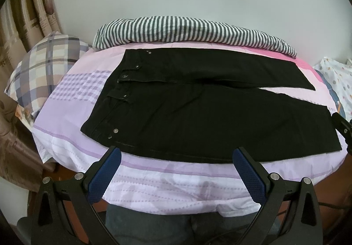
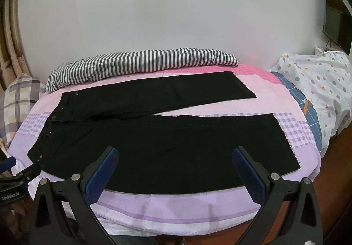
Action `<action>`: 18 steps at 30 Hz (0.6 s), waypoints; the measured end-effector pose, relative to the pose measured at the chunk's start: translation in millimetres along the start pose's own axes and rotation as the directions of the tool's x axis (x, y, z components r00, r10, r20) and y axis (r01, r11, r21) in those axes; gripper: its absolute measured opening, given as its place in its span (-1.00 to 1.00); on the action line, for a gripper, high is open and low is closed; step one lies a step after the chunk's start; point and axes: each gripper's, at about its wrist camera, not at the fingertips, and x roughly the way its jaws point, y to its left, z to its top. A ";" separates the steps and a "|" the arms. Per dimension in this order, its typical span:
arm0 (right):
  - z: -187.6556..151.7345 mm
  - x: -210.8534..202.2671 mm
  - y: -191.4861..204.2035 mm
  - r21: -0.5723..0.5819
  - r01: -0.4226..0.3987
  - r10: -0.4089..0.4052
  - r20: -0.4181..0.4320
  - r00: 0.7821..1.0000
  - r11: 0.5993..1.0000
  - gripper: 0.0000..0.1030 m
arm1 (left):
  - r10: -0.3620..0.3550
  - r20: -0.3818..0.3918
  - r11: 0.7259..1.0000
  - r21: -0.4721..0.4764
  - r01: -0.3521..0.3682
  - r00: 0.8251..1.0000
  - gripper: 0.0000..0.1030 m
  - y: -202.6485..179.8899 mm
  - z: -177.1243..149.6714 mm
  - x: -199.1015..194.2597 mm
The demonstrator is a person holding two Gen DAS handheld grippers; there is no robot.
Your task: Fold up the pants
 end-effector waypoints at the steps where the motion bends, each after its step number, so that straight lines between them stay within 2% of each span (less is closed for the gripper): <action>1: -0.2 -0.1 -0.1 0.000 0.001 -0.001 0.002 1.000 1.000 1.00 | 0.001 0.001 1.000 0.001 -0.001 1.000 0.96 -0.4 0.2 0.2; 18: 4.2 -1.0 -0.4 -0.002 0.010 -0.010 0.021 1.000 1.000 1.00 | 0.007 0.010 1.000 0.026 -0.007 1.000 0.95 -3.1 -1.0 2.3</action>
